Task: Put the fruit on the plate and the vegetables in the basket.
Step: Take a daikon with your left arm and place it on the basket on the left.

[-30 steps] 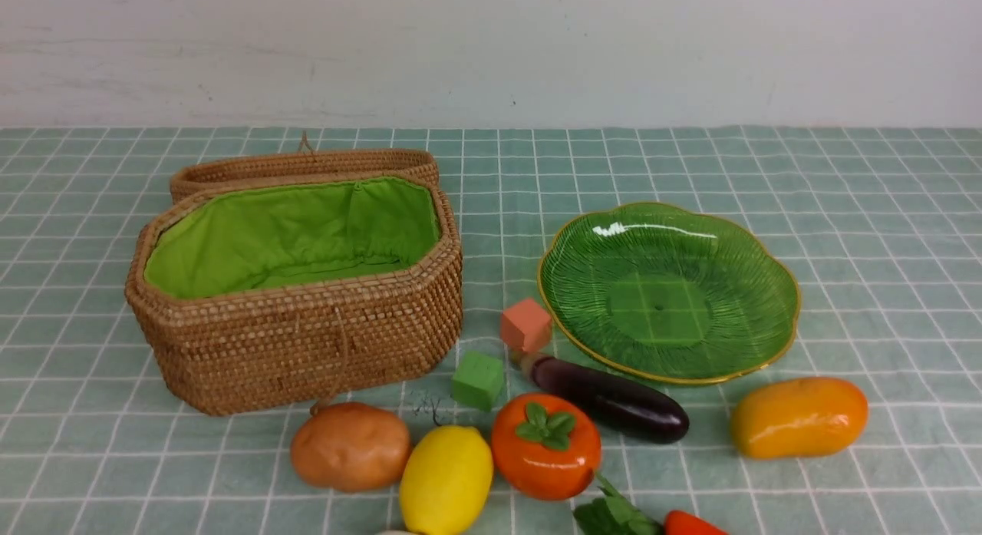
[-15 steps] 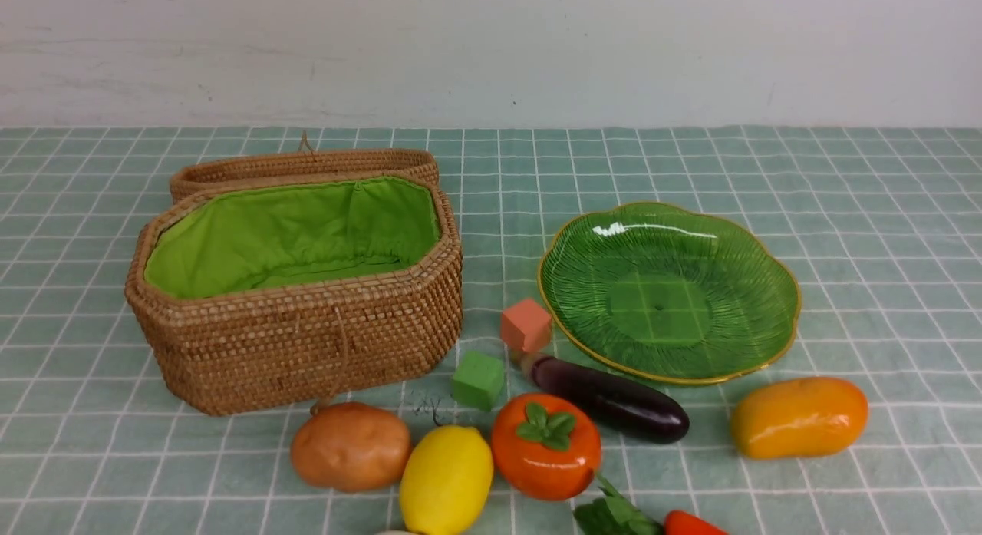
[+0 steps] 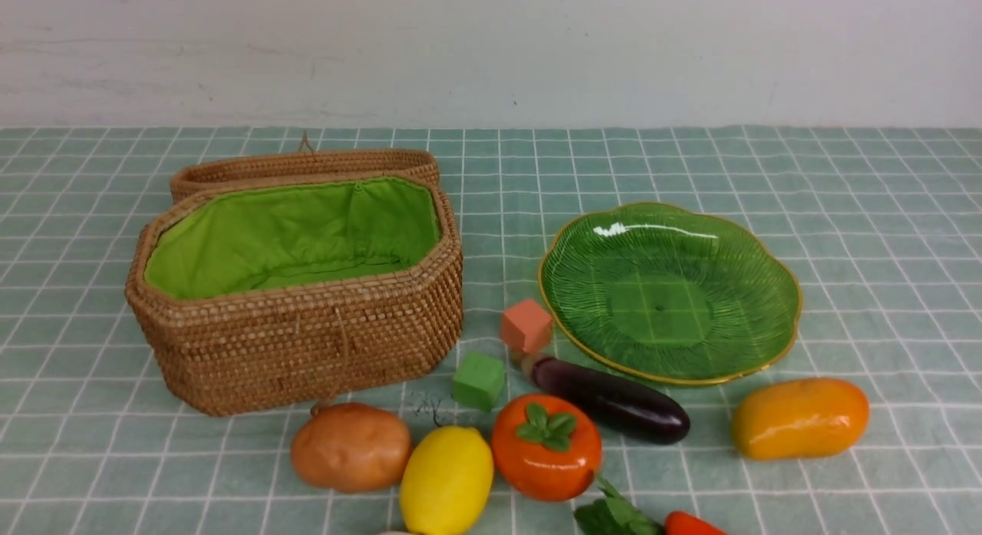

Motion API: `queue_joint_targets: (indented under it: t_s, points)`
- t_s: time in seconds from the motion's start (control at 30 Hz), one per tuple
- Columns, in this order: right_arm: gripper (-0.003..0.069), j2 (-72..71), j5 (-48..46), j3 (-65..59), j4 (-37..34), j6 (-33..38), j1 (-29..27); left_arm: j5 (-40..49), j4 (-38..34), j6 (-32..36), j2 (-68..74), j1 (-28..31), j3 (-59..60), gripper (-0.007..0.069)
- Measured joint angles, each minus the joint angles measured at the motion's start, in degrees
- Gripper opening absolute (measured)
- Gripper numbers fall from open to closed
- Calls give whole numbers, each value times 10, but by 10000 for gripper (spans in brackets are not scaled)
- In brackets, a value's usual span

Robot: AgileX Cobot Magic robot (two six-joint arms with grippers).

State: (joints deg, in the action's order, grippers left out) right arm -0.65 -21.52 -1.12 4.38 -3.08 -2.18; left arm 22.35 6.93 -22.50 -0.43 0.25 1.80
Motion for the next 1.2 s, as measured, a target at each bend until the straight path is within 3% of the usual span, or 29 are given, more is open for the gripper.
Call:
queue_joint_targets:
  t_s: [0.43,0.53,0.67,0.8,1.0,1.2]
  points:
    - [241,0,0,0,0,0,0,-19,-2,0,0,0,0,239]
    - [241,0,0,0,0,0,0,-93,-11,0,0,0,0,239]
    - [241,0,0,0,0,0,0,-262,-42,-23,0,0,0,239]
    - [241,0,0,0,0,0,0,-357,-75,-40,0,0,-3,239]
    - [241,0,0,0,0,0,0,-309,-80,-51,33,0,-135,239]
    - [241,0,0,0,0,0,0,-107,-52,-47,155,0,-317,239]
